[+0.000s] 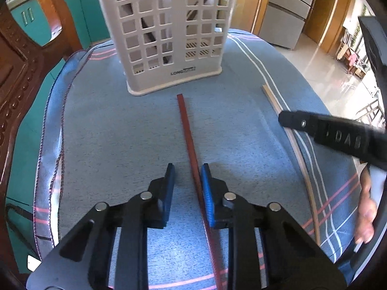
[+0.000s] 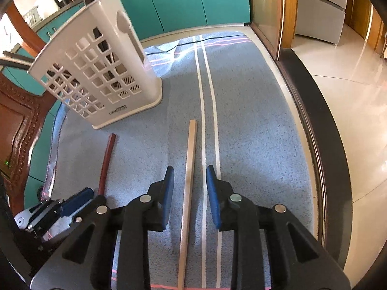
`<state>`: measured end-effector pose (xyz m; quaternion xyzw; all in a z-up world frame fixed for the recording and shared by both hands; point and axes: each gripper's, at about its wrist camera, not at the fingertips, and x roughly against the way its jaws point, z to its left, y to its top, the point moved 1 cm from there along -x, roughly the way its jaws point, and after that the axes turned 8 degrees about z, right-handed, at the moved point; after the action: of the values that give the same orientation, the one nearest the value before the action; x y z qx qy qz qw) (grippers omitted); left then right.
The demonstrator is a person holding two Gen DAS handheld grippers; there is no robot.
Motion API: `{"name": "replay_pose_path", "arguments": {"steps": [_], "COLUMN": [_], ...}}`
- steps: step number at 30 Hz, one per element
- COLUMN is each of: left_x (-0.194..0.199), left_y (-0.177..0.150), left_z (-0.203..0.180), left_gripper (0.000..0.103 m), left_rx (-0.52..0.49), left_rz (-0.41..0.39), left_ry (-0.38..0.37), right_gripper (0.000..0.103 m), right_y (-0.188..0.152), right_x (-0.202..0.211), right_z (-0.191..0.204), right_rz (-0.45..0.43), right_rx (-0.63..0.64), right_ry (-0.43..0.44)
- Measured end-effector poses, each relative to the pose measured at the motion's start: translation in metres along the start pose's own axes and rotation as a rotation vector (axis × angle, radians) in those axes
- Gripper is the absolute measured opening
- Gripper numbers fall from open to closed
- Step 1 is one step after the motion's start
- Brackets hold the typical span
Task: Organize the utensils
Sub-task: 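Grasp the dark red chopstick with the left tool while the right grasps the beige one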
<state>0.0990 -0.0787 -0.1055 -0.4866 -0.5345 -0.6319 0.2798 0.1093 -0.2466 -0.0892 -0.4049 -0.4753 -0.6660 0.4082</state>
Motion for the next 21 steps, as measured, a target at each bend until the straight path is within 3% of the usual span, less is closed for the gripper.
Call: {"name": "replay_pose_path", "arguments": {"steps": [8,12,15,17,19,21], "left_x": [-0.002,-0.002,0.000,0.002,0.002,0.003], "left_y": [0.005,0.006,0.005,0.003,0.002,0.002], "left_z": [0.008,0.012,0.013,0.015,0.019,0.026], "left_gripper": [0.044,0.046,0.035,0.019,0.011,0.009], "left_rx": [0.039,0.047,0.051,0.061,0.075,0.095], "left_rz": [-0.006,-0.010,-0.010,-0.009,-0.006,0.000], "left_ry": [0.037,0.046,0.049,0.050,0.054,0.049], "right_gripper": [0.039,0.039,0.039,0.036,0.021,0.009], "right_y": [-0.008,-0.009,-0.010,-0.011,-0.012,-0.012], "right_x": [-0.011,-0.013,-0.014,-0.013,-0.013,-0.013], "right_z": [0.026,0.029,0.031,0.032,0.032,0.033], "right_rz": [0.010,0.000,-0.004,-0.007,-0.007,0.000], "right_rx": [0.128,0.153,0.167,0.174,0.179,0.183], "right_ry": [-0.107,-0.138,-0.147,-0.140,-0.125,-0.106]}}
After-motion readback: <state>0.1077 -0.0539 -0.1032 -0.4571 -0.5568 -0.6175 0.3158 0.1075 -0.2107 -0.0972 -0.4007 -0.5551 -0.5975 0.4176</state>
